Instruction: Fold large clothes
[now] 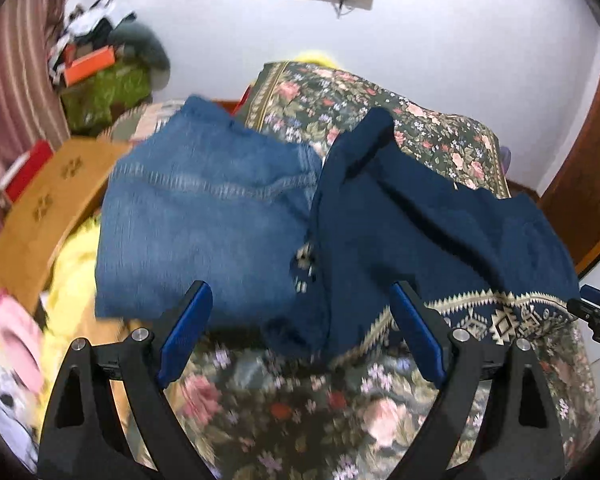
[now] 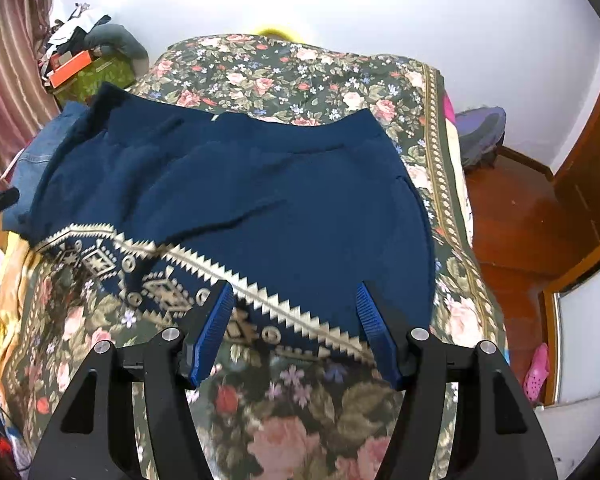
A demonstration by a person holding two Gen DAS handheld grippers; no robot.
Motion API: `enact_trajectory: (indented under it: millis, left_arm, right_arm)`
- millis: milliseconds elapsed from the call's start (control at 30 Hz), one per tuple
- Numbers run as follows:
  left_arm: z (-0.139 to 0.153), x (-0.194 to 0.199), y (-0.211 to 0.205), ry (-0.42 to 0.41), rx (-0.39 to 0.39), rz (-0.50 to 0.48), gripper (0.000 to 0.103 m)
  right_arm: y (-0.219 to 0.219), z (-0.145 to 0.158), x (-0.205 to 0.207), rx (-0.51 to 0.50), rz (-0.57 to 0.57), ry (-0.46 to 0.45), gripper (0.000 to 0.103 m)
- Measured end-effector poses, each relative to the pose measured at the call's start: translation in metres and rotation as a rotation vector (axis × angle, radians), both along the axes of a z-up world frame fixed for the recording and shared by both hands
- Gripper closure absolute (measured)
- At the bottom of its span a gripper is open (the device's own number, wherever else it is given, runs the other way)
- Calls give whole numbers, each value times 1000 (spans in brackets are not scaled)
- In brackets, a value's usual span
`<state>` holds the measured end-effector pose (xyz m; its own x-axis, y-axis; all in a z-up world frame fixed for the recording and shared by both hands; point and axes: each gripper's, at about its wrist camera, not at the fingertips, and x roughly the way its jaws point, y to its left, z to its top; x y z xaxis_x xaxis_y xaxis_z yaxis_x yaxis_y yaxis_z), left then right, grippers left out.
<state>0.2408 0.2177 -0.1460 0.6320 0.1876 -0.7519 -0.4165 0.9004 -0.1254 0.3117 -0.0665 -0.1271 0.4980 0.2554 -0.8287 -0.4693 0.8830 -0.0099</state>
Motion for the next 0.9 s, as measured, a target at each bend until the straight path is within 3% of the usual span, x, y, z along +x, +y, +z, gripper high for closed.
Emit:
enact_trajectory:
  millis: [167,367,467,633,767,900]
  left_arm:
    - [-35,-16,1,-8,-157,28,13]
    - [-85,-3,-1,-6,-314,28,13]
    - [-100,12,3,-45,-393,33,14]
    - [-100,25,11,-159,-493,28,21]
    - [-99,34,14,-179,-575,11,50]
    - [-89,25,12,-152,-521,25,75]
  right_arm:
    - [2,3,-12,4,11,-31,43]
    - [9,-5,-12,16,17,-14,42]
    - [12,-12,-10,15,16,2,42]
    - [13,-17,-7,13,8,13,42]
    - [14,-16,-4,22,1,16,42]
    - [17,-10,-5,30,8,16,42]
